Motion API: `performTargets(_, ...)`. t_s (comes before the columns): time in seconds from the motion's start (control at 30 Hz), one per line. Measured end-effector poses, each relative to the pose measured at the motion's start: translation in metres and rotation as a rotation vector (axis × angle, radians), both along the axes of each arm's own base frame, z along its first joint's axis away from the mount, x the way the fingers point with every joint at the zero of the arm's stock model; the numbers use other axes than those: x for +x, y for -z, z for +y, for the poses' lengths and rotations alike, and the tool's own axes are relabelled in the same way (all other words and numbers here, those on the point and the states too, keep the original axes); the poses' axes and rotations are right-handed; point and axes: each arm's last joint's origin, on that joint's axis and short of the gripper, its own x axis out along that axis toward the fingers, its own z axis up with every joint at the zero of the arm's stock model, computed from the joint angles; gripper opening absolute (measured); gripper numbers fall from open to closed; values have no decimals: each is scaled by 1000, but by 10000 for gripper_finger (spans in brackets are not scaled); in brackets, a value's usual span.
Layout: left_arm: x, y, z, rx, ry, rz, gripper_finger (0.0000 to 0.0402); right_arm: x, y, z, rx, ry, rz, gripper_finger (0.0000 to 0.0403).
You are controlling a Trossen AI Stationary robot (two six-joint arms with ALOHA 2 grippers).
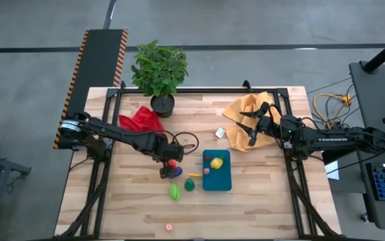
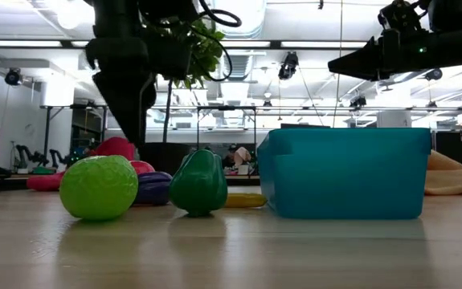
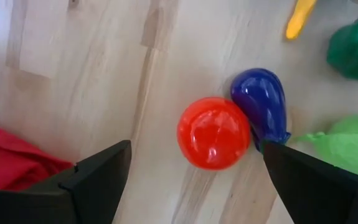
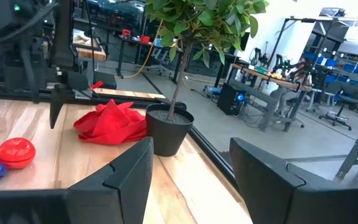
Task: Pick and placing Produce into tupperware
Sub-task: Put the red tomato into the blue bin
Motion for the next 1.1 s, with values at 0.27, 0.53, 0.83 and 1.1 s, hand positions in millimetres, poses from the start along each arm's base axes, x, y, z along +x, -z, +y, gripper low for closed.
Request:
performTargets(0.27,-2,1,-13,111,135,-11,350,0,0,0,0,0,0,206)
performTargets(0.53,0,4,-15,125,147,-54,350,0,0,0,1,0,5,206)
performTargets(0.83,-9,27,-18,122,156,-26,350,0,1,0,-3,0,13,206)
performTargets(1.1,-10,37,-18,113,141,-58,350,0,1,0,-3,0,13,206)
